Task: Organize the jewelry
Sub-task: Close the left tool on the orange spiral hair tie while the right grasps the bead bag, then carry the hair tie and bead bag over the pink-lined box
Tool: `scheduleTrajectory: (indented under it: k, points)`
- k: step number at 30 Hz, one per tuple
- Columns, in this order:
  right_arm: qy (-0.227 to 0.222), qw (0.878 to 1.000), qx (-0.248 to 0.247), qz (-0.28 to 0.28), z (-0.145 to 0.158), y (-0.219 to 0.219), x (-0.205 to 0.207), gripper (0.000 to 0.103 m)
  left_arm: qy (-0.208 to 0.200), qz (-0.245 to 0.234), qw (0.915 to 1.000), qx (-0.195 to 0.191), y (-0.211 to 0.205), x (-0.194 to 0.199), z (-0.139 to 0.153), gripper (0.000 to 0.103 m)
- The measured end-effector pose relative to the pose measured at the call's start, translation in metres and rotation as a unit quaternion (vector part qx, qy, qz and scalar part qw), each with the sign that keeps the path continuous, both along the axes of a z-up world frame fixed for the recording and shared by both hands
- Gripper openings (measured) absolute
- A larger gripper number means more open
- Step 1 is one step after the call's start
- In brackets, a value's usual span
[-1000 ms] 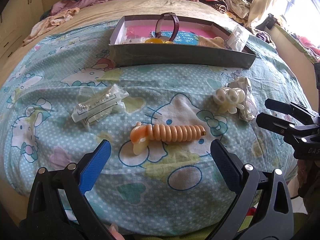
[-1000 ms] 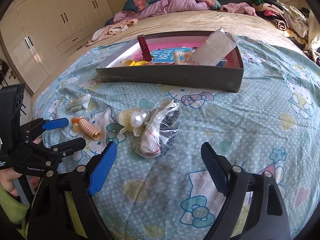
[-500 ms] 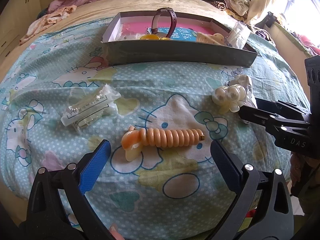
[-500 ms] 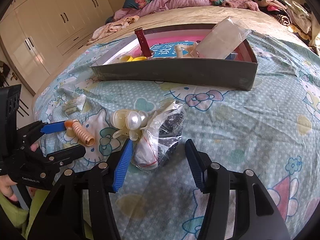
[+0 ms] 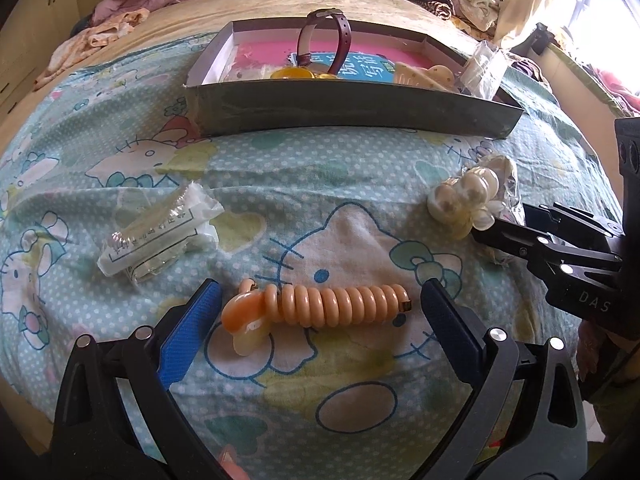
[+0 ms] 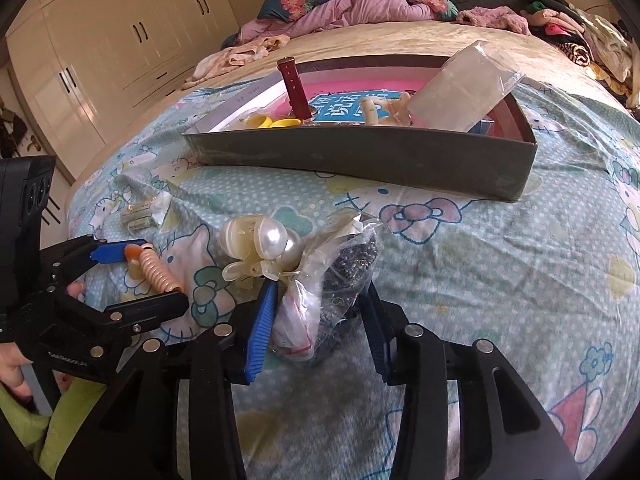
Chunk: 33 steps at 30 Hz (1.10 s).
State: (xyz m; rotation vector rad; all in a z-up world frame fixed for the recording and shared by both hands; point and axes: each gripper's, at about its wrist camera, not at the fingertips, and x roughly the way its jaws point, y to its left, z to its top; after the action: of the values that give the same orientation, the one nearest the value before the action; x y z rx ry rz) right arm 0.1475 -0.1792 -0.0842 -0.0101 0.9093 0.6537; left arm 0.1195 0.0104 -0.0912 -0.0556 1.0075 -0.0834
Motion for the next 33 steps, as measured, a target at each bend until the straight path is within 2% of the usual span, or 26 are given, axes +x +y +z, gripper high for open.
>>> scheduleTrajectory:
  k: [4,6,9,13,19,33]
  points:
    - [0.003,1.000,0.006,-0.001,0.002,-0.007,-0.005,0.038,-0.005,-0.009,0.9998,0.014,-0.005,0.000,-0.001,0.089]
    - [0.003,1.000,0.009,-0.005,0.004,-0.012,-0.007,0.038,-0.011,-0.014,0.9996,0.020,-0.008,-0.001,0.000,0.071]
    - [0.003,1.000,0.014,-0.014,0.007,-0.020,-0.009,0.038,-0.017,-0.020,0.9995,0.017,-0.009,-0.002,0.003,0.067]
    - [-0.006,0.999,0.020,-0.024,0.015,-0.031,-0.011,0.038,-0.039,-0.023,0.9990,-0.001,-0.006,-0.009,0.014,0.066]
    - [-0.027,0.999,0.033,-0.034,0.032,-0.042,-0.013,0.038,-0.067,-0.019,0.9975,-0.009,-0.001,-0.020,0.035,0.066]
    - [-0.072,0.996,0.048,-0.011,0.071,-0.028,-0.006,0.038,-0.112,0.019,0.9934,-0.018,0.028,-0.007,0.073,0.066]
